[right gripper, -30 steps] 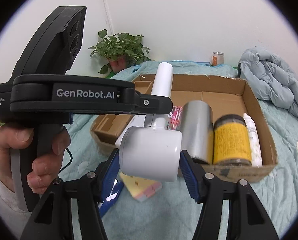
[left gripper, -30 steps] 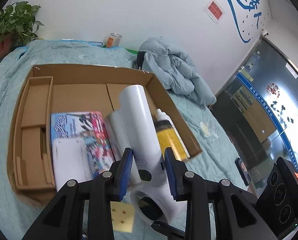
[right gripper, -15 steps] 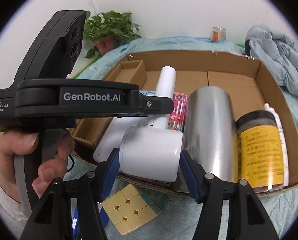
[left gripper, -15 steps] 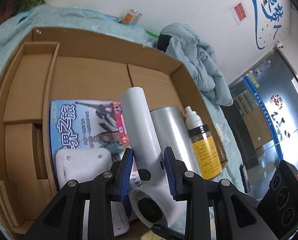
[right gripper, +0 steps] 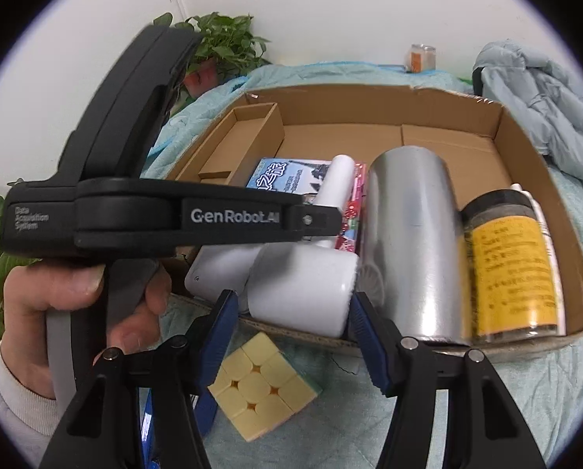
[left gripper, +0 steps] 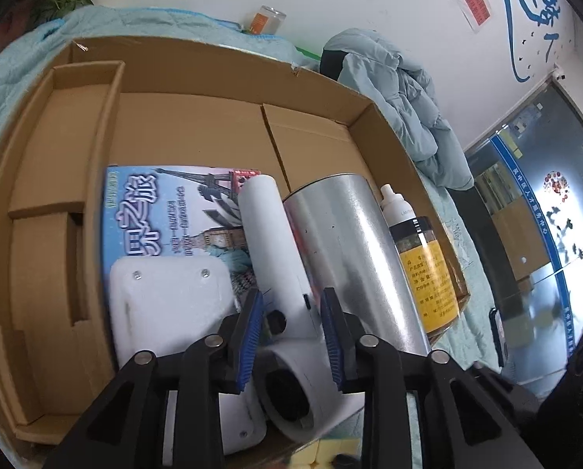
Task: Organize rigid objects
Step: 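Carry the fan and lower it into the box beside the case, then open both grippers and withdraw from the fan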
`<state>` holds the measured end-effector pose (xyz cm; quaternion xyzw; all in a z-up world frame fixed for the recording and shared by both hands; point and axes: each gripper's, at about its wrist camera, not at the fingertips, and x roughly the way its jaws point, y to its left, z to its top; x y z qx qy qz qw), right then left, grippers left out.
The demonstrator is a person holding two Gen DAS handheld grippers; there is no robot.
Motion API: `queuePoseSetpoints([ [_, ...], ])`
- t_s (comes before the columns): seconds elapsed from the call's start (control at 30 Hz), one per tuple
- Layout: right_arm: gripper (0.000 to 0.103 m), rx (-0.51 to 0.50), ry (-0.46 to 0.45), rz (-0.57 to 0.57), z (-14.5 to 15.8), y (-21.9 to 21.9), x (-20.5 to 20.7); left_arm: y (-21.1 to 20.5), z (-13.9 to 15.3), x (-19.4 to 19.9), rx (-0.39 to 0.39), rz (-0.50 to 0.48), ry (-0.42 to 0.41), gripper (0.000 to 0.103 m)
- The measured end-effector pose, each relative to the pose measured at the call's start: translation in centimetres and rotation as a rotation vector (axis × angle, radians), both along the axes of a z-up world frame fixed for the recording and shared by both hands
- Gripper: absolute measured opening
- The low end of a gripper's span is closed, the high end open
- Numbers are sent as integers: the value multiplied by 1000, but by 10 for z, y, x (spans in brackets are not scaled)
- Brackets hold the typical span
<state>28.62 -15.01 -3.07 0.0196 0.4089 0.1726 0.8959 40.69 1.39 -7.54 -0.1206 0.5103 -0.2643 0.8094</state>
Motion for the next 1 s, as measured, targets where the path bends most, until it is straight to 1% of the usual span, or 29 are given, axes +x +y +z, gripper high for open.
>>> queuePoseSetpoints([
  [0.03, 68, -10, -22, -6, 2, -1, -5, 2, 5, -6, 13, 5, -23, 36],
  [0.07, 83, -20, -68, -13, 8, -6, -17, 5, 13, -16, 31, 13, -66, 48],
  [0.1, 88, -20, -100, -17, 11, -9, -24, 8, 20, -25, 43, 27, -102, 65],
  [0.13, 90, -25, -133, -24, 13, -13, -36, 13, 31, -41, 55, 57, -163, 74],
  [0.17, 90, -42, -154, -32, 14, -17, -46, 17, 40, -54, 57, 81, -213, 90],
  [0.2, 90, -61, -164, -43, 12, -21, -55, 21, 47, -68, 55, 103, -261, 103],
  [0.27, 91, -66, -160, -63, 7, -28, -65, 27, 61, -101, 65, 156, -358, 102],
  [0.3, 91, -59, -150, -70, 3, -31, -69, 29, 65, -115, 76, 175, -391, 102],
  [0.37, 90, -26, -128, -67, -5, -39, -79, 30, 69, -139, 106, 214, -426, 102],
  [0.4, 84, -16, -124, -62, -6, -40, -82, 31, 70, -150, 126, 239, -433, 100],
  [0.43, 52, -5, -127, -55, -7, -41, -86, 32, 70, -160, 141, 255, -439, 94],
  [0.47, 25, -14, -128, -50, -8, -42, -89, 32, 69, -171, 155, 263, -439, 57],
  [0.5, 24, -37, -125, -49, -9, -41, -94, 31, 67, -177, 175, 261, -416, 20],
  [0.53, 24, -34, -124, -44, -9, -41, -97, 32, 64, -185, 197, 271, -394, 18],
  [0.57, 31, -15, -127, -38, -7, -44, -101, 31, 63, -195, 210, 281, -405, 19],
  [0.6, 43, -4, -129, -31, -6, -46, -105, 28, 64, -206, 215, 273, -432, 32],
  [0.63, 81, -4, -137, -30, -5, -48, -109, 25, 65, -217, 218, 255, -456, 48],
  [0.67, 102, 6, -162, -38, -2, -50, -116, 22, 66, -226, 230, 250, -467, 95],
  [0.7, 103, 21, -189, -53, 0, -53, -121, 19, 68, -235, 240, 272, -489, 101],
  [0.73, 103, 30, -210, -65, 3, -55, -126, 16, 69, -239, 233, 283, -509, 102],
  [0.77, 103, 29, -210, -65, 5, -57, -130, 13, 70, -244, 232, 279, -519, 102],
  [0.8, 103, 32, -207, -59, 7, -58, -131, 9, 70, -246, 237, 268, -515, 102],
  [0.87, 103, 24, -204, -66, 9, -61, -135, 7, 71, -251, 247, 282, -502, 102],
  [1.0, 103, 6, -197, -57, 9, -65, -143, 8, 77, -262, 198, 303, -486, 102],
])
